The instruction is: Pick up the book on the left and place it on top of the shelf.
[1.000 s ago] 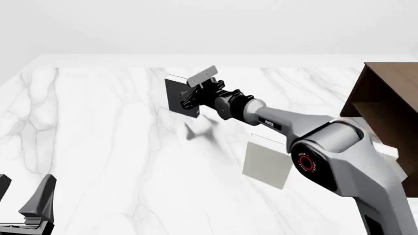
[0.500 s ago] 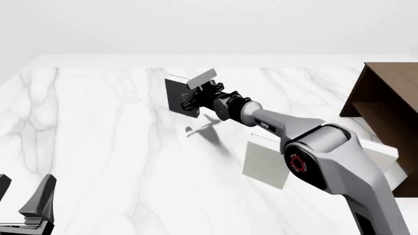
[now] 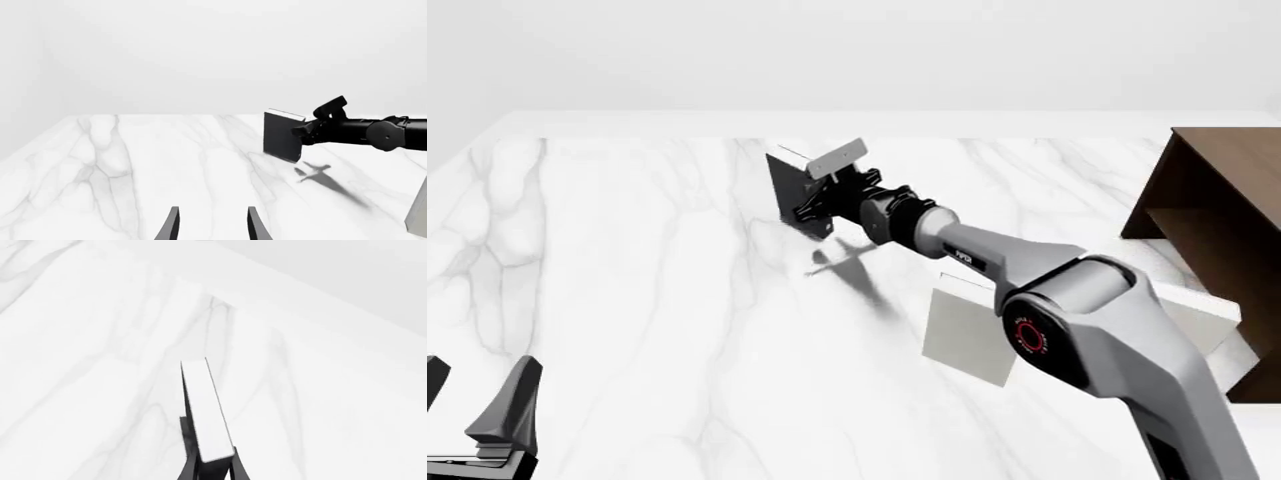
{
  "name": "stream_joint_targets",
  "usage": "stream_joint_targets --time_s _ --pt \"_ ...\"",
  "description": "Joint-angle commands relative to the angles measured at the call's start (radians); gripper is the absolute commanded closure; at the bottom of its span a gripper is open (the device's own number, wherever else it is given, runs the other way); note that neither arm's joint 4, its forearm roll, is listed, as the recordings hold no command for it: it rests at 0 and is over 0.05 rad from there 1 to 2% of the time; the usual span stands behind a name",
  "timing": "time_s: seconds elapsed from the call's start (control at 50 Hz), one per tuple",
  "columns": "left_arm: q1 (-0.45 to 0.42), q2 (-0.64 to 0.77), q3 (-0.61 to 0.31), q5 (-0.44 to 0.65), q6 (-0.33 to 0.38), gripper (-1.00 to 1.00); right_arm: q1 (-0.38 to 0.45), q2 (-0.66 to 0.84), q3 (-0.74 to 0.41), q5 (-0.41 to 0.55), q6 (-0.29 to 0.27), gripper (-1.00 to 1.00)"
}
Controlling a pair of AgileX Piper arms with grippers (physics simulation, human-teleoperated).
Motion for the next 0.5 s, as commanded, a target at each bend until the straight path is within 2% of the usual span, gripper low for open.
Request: stream_joint_targets --time_s 0.02,0.18,0.26,0.5 --pt "0.000 0.000 0.000 0.000 0.000 -1.00 0.012 -0.022 0.046 -0.031 0.008 1.00" --pt "0.000 0.000 0.000 0.000 0.000 -1.00 -0.007 -0.053 0.076 -0.050 0.012 1.00" --pt "0.000 0.000 0.000 0.000 0.000 -1.00 -0.004 -0.134 0.157 -0.083 0.042 1.00" --pt "0.000 0.000 0.000 0.000 0.000 -1.00 -0.019 -0.373 0.391 -0.147 0.022 1.00"
